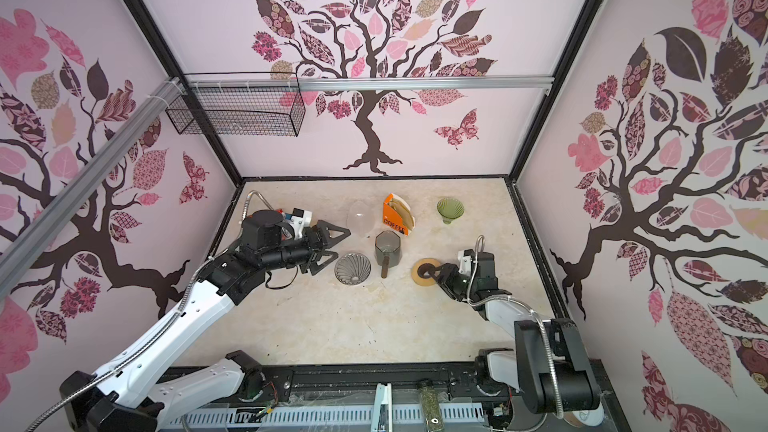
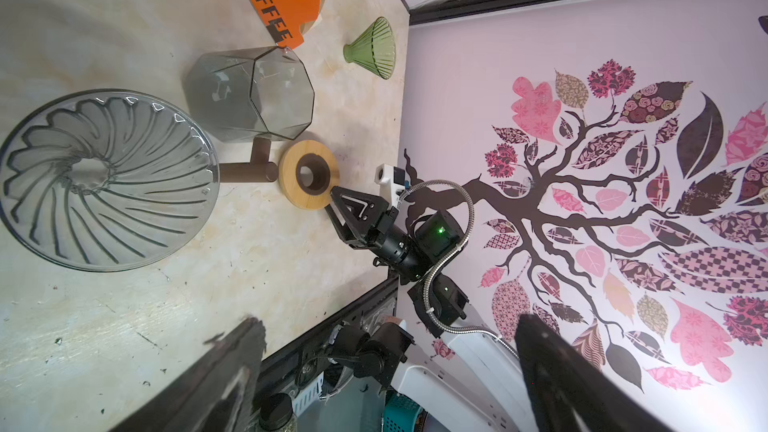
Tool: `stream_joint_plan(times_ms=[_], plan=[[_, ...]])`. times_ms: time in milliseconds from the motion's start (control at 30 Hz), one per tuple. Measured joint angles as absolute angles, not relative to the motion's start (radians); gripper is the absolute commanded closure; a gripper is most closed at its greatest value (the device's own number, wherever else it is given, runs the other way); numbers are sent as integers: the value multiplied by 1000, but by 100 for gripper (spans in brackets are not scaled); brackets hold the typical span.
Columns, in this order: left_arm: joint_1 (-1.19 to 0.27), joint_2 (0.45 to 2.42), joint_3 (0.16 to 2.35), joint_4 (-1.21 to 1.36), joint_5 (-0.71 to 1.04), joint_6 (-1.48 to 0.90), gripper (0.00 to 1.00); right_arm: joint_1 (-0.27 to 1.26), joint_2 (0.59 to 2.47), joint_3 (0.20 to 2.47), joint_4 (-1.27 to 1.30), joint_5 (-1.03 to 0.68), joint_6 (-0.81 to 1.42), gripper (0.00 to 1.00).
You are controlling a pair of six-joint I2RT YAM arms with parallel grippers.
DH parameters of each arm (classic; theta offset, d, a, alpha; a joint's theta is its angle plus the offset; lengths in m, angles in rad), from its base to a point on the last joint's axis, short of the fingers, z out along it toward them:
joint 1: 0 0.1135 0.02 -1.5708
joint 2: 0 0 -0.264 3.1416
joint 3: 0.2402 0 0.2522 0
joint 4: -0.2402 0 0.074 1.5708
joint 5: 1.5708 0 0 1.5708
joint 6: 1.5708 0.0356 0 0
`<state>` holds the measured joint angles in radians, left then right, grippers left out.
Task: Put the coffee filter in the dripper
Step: 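Lower the right gripper onto the wooden ring nearest the robot and grasp it, then lift the wooden ring with the right gripper toward the gray octagonal cup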
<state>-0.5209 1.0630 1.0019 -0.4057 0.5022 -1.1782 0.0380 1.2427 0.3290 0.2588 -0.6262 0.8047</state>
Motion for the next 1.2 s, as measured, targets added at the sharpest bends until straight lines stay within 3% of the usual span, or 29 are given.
stream_joint_plan(times_ms=[600,1200], plan=[[-521,1074,1002,-435,499,-1175,3,38,1368,376,301,-643,812,82],[-510,1074,1002,-438,498,-1176,3,24,1328,395,255,-663,812,100]])
